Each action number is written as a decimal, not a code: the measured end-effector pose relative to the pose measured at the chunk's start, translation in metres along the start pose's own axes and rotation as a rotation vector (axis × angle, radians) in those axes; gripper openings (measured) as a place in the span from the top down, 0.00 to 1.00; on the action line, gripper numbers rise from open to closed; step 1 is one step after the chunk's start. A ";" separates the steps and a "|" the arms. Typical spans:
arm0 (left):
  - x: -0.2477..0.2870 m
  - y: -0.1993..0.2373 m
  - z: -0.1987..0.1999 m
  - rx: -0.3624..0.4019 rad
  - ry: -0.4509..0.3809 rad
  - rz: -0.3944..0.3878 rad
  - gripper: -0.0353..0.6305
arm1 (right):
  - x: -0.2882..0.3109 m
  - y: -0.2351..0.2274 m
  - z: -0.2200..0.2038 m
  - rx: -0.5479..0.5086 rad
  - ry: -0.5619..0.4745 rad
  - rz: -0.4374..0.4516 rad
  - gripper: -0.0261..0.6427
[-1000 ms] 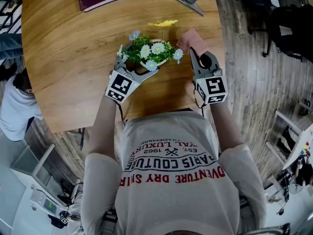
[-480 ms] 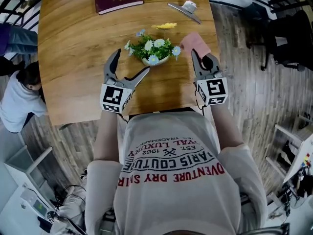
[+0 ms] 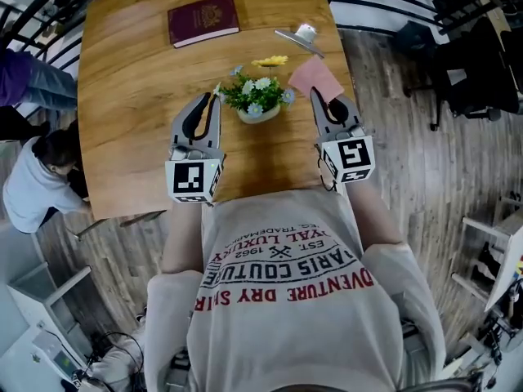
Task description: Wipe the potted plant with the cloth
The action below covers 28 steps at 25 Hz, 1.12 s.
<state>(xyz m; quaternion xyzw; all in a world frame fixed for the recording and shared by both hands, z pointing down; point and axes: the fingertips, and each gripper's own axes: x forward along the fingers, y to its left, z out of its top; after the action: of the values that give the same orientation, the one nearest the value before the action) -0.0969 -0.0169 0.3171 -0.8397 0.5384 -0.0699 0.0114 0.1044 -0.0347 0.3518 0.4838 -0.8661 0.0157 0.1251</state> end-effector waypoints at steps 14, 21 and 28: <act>-0.007 0.008 0.021 -0.024 -0.017 -0.010 0.92 | -0.003 0.013 0.039 -0.088 -0.101 -0.004 0.91; -0.005 0.007 0.020 -0.021 -0.007 -0.017 0.92 | 0.002 0.015 0.036 -0.101 -0.079 0.024 0.91; 0.002 -0.001 0.021 -0.015 -0.005 -0.065 0.92 | 0.005 0.006 0.032 -0.091 -0.055 -0.014 0.91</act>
<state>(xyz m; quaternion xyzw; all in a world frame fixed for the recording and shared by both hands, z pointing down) -0.0924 -0.0200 0.2967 -0.8570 0.5114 -0.0639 0.0040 0.0905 -0.0404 0.3228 0.4839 -0.8656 -0.0380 0.1231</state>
